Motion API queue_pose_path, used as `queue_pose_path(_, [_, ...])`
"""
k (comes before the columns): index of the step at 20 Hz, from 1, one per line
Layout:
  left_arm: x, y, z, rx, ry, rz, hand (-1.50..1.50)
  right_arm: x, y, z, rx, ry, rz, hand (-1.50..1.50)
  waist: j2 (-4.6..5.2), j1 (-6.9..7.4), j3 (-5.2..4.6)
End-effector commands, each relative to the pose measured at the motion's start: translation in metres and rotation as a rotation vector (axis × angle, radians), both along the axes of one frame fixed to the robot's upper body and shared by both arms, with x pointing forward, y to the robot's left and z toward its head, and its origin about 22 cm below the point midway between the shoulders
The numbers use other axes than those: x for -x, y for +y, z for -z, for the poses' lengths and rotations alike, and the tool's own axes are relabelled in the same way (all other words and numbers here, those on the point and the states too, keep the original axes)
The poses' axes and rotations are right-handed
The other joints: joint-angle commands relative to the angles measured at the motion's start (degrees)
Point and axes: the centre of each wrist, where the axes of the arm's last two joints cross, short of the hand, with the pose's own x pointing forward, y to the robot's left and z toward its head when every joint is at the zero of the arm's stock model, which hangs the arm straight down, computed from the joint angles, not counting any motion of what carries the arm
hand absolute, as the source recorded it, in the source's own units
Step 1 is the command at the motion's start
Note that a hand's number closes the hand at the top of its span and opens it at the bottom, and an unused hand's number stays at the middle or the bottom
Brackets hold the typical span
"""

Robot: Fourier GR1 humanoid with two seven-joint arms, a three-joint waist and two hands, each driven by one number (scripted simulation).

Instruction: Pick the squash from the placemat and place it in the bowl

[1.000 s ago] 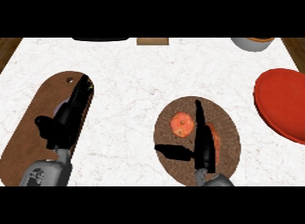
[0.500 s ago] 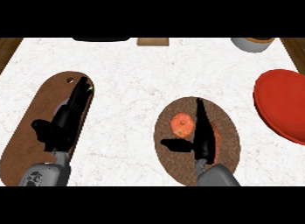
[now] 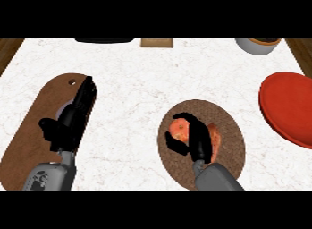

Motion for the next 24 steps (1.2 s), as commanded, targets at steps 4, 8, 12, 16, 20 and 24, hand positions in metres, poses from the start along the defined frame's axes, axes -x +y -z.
queue_pose_path(4, [0.0, 0.007, 0.008, -0.002, 0.013, -0.002, 0.0, 0.014, 0.021, 0.007, 0.014, 0.027, -0.078, 1.5, 0.7, -0.02, 0.48])
queue_pose_path(8, [0.002, 0.0, -0.015, -0.008, -0.004, -0.015, 0.0, 0.013, 0.015, 0.005, -0.016, 0.014, -0.06, 1.5, 0.64, -0.17, 0.48])
queue_pose_path(12, [0.011, 0.01, 0.009, 0.003, 0.005, -0.007, 0.0, -0.002, -0.05, -0.007, -0.066, -0.079, 0.016, 1.5, 0.63, -0.37, 0.48])
queue_pose_path(16, [0.01, 0.013, 0.005, -0.005, -0.014, -0.013, 0.0, -0.032, -0.067, -0.056, -0.069, -0.25, 0.015, 1.5, 0.58, -0.31, 0.48])
queue_pose_path(20, [0.014, 0.01, 0.0, 0.006, 0.012, -0.012, 0.0, -0.004, -0.052, -0.062, -0.053, -0.427, 0.016, 1.5, 0.36, -0.62, 0.45])
queue_pose_path(24, [0.0, -0.007, -0.004, 0.013, 0.003, -0.033, 0.0, 0.001, -0.044, -0.11, 0.026, -0.542, 0.053, 1.5, 0.14, -1.71, 0.34])
